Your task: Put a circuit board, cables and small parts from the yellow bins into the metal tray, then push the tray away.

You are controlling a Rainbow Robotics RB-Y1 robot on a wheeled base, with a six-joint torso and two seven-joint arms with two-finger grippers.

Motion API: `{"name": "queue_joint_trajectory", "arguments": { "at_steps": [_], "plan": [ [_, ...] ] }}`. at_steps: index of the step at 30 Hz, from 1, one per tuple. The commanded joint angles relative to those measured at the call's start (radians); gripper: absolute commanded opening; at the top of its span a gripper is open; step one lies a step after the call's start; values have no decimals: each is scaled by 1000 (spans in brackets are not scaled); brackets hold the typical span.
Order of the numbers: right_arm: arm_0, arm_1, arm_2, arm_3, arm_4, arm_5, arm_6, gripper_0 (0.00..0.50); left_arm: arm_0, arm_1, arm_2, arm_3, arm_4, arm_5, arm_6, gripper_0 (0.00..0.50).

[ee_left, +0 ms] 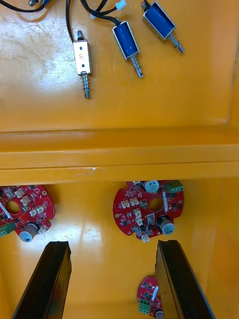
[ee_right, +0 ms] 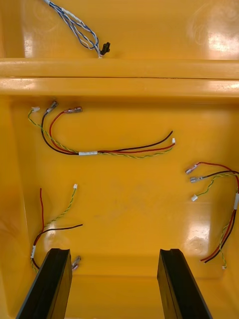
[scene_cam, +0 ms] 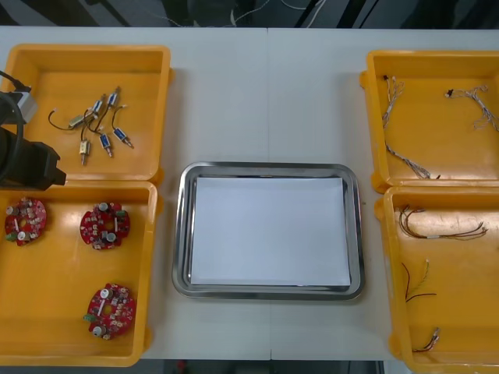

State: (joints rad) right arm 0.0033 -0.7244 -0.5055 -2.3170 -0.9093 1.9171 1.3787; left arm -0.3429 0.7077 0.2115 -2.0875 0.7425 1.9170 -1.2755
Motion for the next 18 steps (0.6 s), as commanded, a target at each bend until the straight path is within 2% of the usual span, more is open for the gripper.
{"name": "queue_joint_trajectory", "arguments": {
  "at_steps": [1, 18],
  "plan": [
    [-9, -4, 7, -24, -7, 3, -1, 500, -18, 42, 0, -22, 8, 3, 96, 500],
    [-9, -4, 7, -24, -7, 3, -1, 500, -18, 42, 0, -22, 8, 3, 96, 500]
  ]
}}
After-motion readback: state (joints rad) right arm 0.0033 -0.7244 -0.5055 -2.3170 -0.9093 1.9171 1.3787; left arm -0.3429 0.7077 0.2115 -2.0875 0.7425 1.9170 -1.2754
